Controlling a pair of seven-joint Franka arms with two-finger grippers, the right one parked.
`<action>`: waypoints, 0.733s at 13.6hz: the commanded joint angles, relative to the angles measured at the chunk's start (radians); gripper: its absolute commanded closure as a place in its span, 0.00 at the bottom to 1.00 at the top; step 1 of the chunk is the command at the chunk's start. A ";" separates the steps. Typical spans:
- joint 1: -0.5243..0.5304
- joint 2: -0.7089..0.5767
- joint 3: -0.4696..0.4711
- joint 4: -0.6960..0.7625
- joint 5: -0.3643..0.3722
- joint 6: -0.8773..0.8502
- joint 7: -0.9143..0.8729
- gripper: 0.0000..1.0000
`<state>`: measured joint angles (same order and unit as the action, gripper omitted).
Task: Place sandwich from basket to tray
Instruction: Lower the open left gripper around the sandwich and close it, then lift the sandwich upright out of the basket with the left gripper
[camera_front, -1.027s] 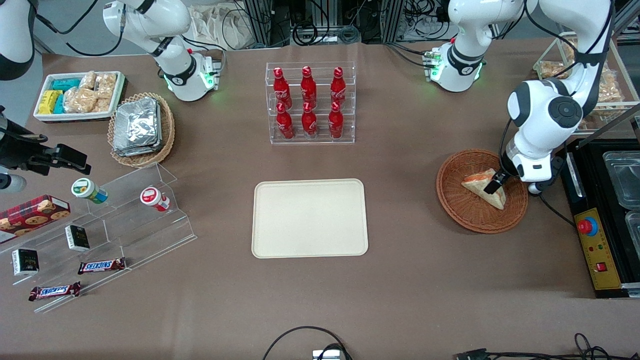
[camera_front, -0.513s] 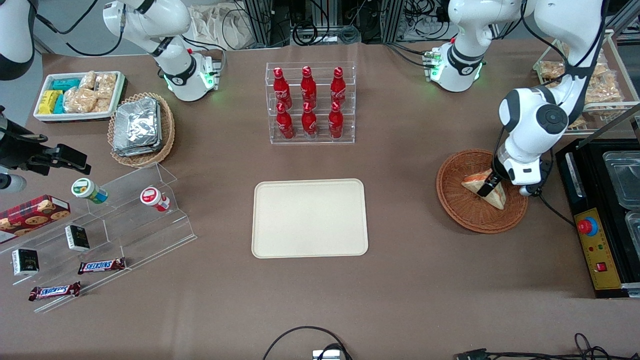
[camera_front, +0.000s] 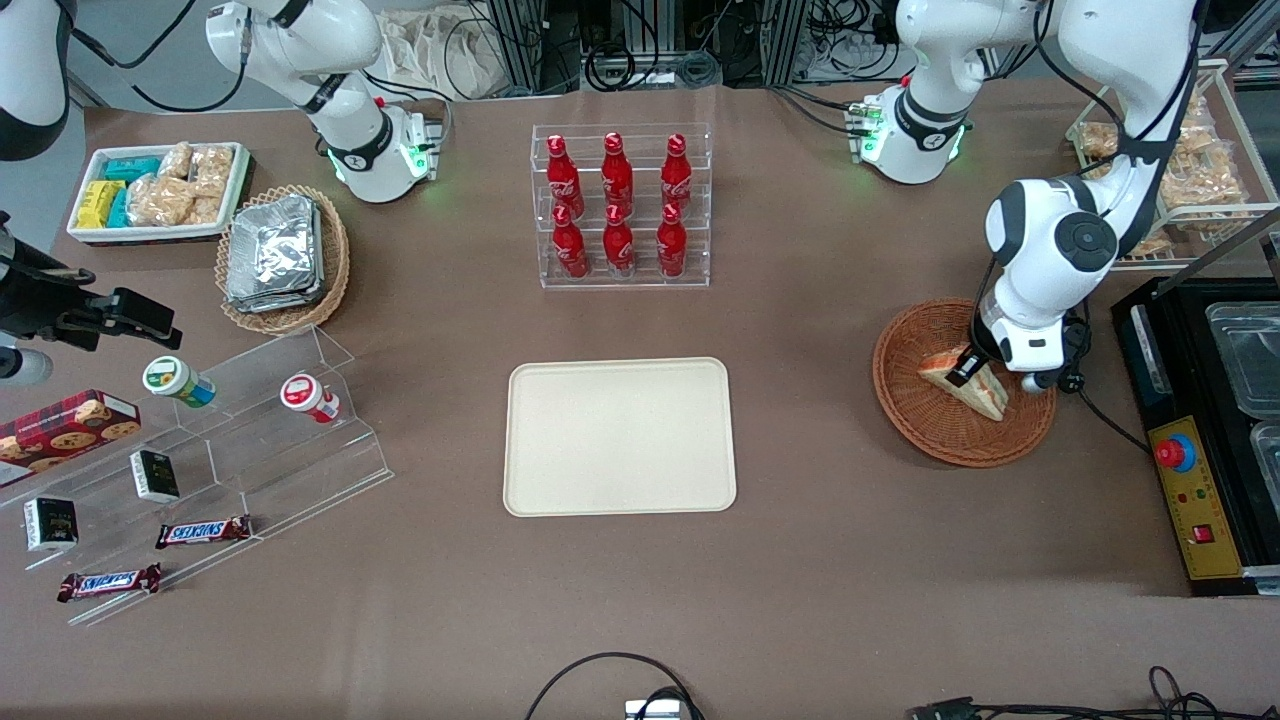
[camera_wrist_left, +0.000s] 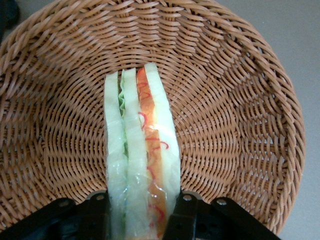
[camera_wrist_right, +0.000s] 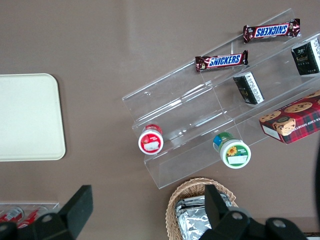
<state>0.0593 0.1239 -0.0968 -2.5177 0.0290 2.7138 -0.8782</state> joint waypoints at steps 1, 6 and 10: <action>-0.010 -0.044 0.002 -0.010 0.019 -0.006 0.004 0.79; -0.010 -0.217 0.000 0.031 0.019 -0.288 0.249 0.78; -0.012 -0.265 -0.078 0.127 0.017 -0.469 0.392 0.78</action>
<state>0.0565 -0.1206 -0.1307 -2.4390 0.0360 2.3247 -0.5402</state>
